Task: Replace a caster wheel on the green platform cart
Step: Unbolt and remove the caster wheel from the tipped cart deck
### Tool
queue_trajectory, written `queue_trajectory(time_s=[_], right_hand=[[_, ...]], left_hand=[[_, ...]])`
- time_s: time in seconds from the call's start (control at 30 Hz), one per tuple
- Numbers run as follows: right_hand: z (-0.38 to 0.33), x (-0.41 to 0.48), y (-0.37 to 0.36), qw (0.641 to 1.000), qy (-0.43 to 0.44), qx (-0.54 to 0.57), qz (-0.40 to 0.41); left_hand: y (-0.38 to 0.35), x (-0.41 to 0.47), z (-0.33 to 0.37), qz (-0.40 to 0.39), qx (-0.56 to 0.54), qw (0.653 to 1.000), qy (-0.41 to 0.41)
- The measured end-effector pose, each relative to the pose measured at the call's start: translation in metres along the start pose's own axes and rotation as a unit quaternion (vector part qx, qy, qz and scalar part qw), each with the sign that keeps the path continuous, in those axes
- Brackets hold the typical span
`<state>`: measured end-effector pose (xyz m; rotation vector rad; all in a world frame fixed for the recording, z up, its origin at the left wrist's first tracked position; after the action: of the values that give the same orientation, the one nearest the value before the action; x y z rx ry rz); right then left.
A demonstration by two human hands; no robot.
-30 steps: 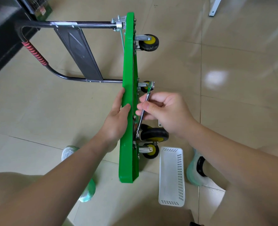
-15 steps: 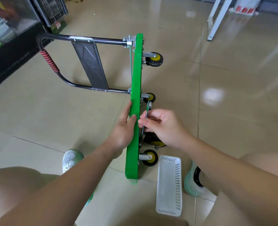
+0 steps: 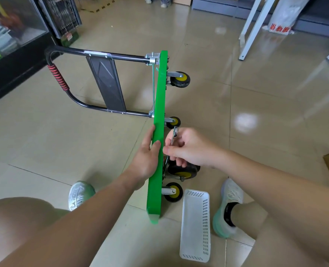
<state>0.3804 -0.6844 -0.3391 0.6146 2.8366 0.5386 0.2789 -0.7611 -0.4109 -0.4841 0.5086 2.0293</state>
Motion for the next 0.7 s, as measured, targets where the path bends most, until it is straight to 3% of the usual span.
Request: queue_trajectory(time_s=[0.17, 0.4, 0.53, 0.7], right_hand=[[0.001, 0.001, 0.006, 0.994, -0.075, 0.081, 0.012], [0.019, -0.028, 0.039, 0.96, -0.118, 0.226, 0.116], [0.041, -0.064, 0.041, 0.906, -0.131, 0.343, 0.21], [0.059, -0.105, 0.017, 0.799, -0.153, 0.519, 0.26]], left_hand=[[0.003, 0.001, 0.0, 0.017, 0.017, 1.0, 0.002], [0.003, 0.003, -0.003, 0.016, 0.01, 1.0, 0.006], [0.002, 0.003, -0.002, 0.012, 0.009, 1.0, 0.003], [0.002, 0.002, 0.001, 0.011, 0.009, 1.0, -0.003]])
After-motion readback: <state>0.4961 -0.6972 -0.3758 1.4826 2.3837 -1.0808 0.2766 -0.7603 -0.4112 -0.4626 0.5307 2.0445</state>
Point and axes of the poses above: each hand's wrist, its own x-axis towards the middle knuckle, its own y-axis out of the back of the hand, z = x × y, the point moved 7 cm from there along x, towards the middle knuckle, and after that the axes turned 14 degrees about y, right-handed, at the moved point
